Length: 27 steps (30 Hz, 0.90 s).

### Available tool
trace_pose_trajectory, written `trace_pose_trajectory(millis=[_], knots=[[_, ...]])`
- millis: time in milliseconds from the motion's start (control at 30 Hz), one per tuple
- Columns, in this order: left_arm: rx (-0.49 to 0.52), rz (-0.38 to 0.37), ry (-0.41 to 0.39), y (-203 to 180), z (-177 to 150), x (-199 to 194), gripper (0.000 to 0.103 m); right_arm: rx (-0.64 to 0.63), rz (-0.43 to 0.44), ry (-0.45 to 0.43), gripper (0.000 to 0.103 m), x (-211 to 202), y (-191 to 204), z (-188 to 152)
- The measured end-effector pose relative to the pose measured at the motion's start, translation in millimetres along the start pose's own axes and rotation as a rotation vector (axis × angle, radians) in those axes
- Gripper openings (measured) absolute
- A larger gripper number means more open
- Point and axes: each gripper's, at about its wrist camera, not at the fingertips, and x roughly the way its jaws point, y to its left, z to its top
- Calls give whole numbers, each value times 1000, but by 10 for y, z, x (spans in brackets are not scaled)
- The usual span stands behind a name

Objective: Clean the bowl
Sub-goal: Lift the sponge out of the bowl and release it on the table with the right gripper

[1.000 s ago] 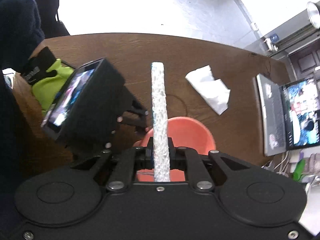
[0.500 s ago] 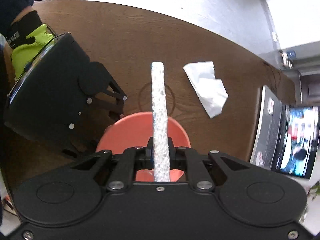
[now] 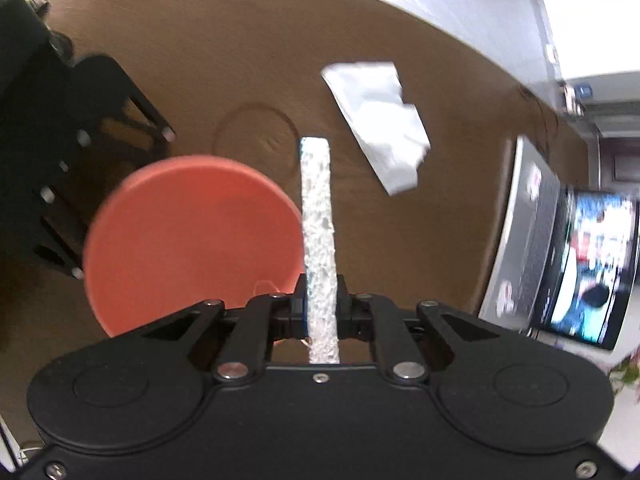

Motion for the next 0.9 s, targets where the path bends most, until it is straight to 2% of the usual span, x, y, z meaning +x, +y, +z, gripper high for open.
trace_pose_trajectory(millis=[300, 900], knots=[[-1, -1, 0, -2, 5, -2, 38, 173, 39, 63, 14, 295, 122, -557], [-1, -1, 0, -4, 8, 19, 38, 301, 116, 75, 13, 294, 746, -1000]])
